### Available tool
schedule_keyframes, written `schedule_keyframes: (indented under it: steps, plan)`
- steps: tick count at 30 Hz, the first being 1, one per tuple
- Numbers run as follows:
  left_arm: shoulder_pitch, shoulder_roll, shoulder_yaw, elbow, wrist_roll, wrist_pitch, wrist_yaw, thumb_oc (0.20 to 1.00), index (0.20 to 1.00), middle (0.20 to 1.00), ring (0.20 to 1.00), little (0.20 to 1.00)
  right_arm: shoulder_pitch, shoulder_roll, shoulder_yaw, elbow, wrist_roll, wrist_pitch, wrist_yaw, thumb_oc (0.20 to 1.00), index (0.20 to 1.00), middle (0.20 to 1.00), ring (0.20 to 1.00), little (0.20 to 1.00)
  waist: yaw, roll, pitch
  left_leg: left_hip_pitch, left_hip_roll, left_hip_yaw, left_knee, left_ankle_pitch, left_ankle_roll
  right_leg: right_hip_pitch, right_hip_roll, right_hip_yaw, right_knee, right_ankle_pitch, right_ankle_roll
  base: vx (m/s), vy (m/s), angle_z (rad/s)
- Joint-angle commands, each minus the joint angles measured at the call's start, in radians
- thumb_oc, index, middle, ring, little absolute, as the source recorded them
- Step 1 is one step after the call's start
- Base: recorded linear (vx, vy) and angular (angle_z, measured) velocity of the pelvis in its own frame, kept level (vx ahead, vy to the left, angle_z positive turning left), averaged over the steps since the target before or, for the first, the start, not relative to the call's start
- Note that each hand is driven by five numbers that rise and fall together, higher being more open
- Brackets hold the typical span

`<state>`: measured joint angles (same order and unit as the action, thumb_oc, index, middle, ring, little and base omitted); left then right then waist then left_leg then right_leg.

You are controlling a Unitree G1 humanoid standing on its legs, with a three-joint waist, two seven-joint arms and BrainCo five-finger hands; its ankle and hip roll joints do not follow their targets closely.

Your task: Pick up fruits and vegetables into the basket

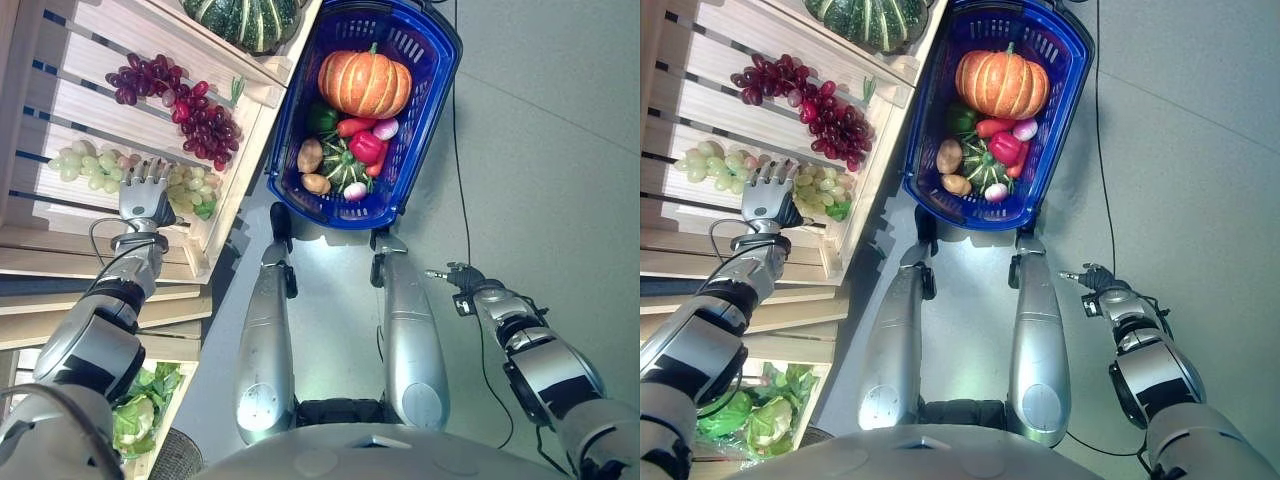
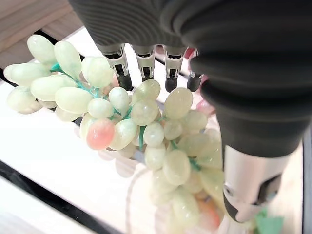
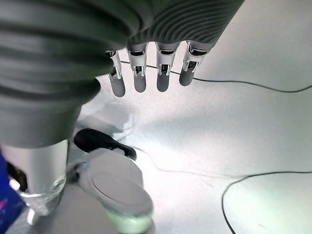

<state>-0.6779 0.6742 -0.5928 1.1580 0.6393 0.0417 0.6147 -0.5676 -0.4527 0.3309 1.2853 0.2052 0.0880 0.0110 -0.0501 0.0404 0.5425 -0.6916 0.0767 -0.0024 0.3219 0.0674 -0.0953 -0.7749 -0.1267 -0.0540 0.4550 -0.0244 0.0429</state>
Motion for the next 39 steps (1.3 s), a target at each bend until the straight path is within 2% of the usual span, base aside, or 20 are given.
schedule_keyframes:
  steps: [1, 10, 22, 31, 35, 36, 37, 38, 39]
  plan:
    - [0.040, 0.025, 0.037, 0.075, 0.010, 0.051, -0.022, 1.000, 1.000, 1.000, 1.000, 1.000, 0.055, -0.058, 0.028, -0.004, -0.019, 0.017, 0.010, 1.000, 1.000, 1.000, 1.000, 1.000, 0.008, 0.005, -0.023, -0.051, -0.051, 0.012, 0.086, -0.061, 0.046, 0.045, 0.050, -0.049, 0.007, -0.052, -0.035, -0.02, 0.011, -0.05]
    - [0.016, 0.018, 0.043, 0.110, 0.012, 0.110, 0.021, 1.000, 1.000, 1.000, 1.000, 1.000, 0.038, -0.060, 0.036, 0.003, -0.022, 0.020, 0.014, 1.000, 1.000, 1.000, 1.000, 1.000, 0.008, 0.001, -0.023, -0.055, -0.050, 0.009, 0.074, -0.051, 0.044, 0.042, 0.055, -0.049, 0.000, -0.052, -0.037, 0.00, 0.000, 0.00]
    - [-0.016, 0.028, 0.061, 0.115, 0.041, 0.137, 0.051, 1.000, 1.000, 1.000, 1.000, 1.000, 0.027, -0.054, 0.049, 0.001, -0.015, 0.026, 0.014, 1.000, 1.000, 1.000, 1.000, 1.000, 0.010, -0.011, -0.023, -0.055, -0.049, 0.007, 0.060, -0.043, 0.044, 0.043, 0.063, -0.055, -0.008, -0.050, -0.039, 0.00, 0.000, 0.00]
    - [-0.046, 0.041, 0.052, 0.115, 0.074, 0.107, 0.056, 1.000, 1.000, 1.000, 1.000, 1.000, 0.019, -0.058, 0.055, -0.001, -0.015, 0.027, 0.018, 1.000, 1.000, 1.000, 1.000, 1.000, 0.009, -0.024, -0.023, -0.062, -0.048, 0.005, 0.056, -0.040, 0.043, 0.039, 0.067, -0.056, -0.019, -0.043, -0.037, 0.00, 0.000, 0.00]
    - [-0.050, 0.034, 0.045, 0.115, 0.081, 0.112, 0.049, 1.000, 1.000, 1.000, 1.000, 1.000, 0.019, -0.058, 0.059, -0.001, -0.014, 0.024, 0.020, 1.000, 1.000, 1.000, 1.000, 1.000, 0.010, -0.029, -0.023, -0.066, -0.049, 0.003, 0.054, -0.039, 0.044, 0.037, 0.069, -0.059, -0.022, -0.041, -0.036, 0.00, 0.000, 0.00]
    - [-0.055, 0.032, 0.039, 0.116, 0.088, 0.111, 0.044, 0.793, 0.793, 0.793, 0.793, 0.793, 0.016, -0.056, 0.059, -0.002, -0.012, 0.023, 0.020, 1.000, 1.000, 1.000, 1.000, 1.000, 0.010, -0.032, -0.023, -0.068, -0.049, 0.003, 0.056, -0.040, 0.044, 0.035, 0.069, -0.061, -0.021, -0.040, -0.035, 0.00, 0.000, 0.00]
    - [-0.055, 0.032, 0.039, 0.116, 0.088, 0.111, 0.044, 0.793, 0.793, 0.793, 0.793, 0.793, 0.016, -0.056, 0.059, -0.002, -0.012, 0.023, 0.020, 1.000, 1.000, 1.000, 1.000, 1.000, 0.010, -0.032, -0.023, -0.069, -0.049, 0.003, 0.056, -0.040, 0.044, 0.035, 0.069, -0.061, -0.021, -0.040, -0.035, 0.00, 0.000, 0.00]
    - [-0.061, 0.028, 0.035, 0.125, 0.094, 0.105, 0.041, 0.200, 0.200, 0.200, 0.200, 0.200, 0.011, -0.054, 0.061, -0.002, -0.011, 0.022, 0.021, 1.000, 1.000, 1.000, 1.000, 1.000, 0.010, -0.035, -0.023, -0.071, -0.049, 0.003, 0.057, -0.040, 0.044, 0.032, 0.069, -0.060, -0.020, -0.039, -0.034, 0.00, 0.000, 0.00]
    - [-0.064, 0.025, 0.032, 0.128, 0.095, 0.100, 0.032, 0.200, 0.200, 0.200, 0.200, 0.200, 0.008, -0.051, 0.064, -0.003, -0.008, 0.024, 0.019, 1.000, 1.000, 1.000, 1.000, 1.000, 0.011, -0.038, -0.023, -0.072, -0.049, 0.003, 0.056, -0.040, 0.044, 0.031, 0.070, -0.060, -0.021, -0.038, -0.034, 0.00, 0.000, 0.00]
